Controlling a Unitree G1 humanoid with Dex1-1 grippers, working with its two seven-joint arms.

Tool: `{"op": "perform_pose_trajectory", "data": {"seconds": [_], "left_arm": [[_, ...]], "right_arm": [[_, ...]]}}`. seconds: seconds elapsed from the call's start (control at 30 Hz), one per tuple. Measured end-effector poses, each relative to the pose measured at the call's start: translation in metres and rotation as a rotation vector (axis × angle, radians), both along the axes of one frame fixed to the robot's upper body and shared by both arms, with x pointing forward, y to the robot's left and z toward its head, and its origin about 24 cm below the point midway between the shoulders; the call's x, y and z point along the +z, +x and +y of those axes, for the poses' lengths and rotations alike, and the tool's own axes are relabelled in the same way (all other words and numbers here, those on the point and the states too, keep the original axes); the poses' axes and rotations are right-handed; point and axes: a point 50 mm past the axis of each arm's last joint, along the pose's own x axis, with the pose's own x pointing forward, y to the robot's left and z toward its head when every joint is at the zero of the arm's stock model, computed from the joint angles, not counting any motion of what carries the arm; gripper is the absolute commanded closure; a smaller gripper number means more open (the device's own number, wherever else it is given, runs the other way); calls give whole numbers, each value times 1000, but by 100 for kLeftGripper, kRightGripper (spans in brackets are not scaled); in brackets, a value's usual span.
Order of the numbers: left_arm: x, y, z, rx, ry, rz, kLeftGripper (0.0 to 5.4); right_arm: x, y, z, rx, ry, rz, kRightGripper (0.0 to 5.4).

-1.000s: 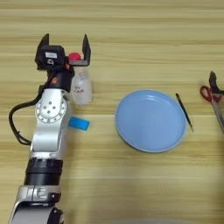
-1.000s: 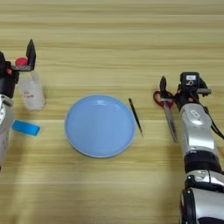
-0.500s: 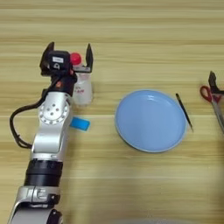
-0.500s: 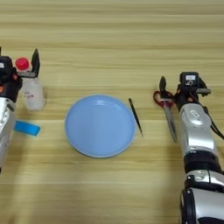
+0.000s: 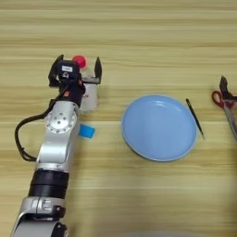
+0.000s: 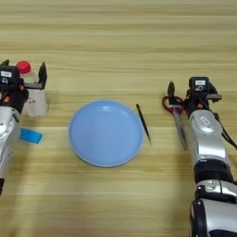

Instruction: Move the objects on the table

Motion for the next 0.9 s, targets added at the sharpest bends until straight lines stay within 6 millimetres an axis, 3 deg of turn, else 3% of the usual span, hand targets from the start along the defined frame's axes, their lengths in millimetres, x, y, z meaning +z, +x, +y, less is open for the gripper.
{"op": "perform_pose_trajectory", "data": {"seconds": [0.9], "left_arm": [[-31,3,10,40,31,135,0]], "right_arm": [[-2,1,5,9,10,1,3]]}}
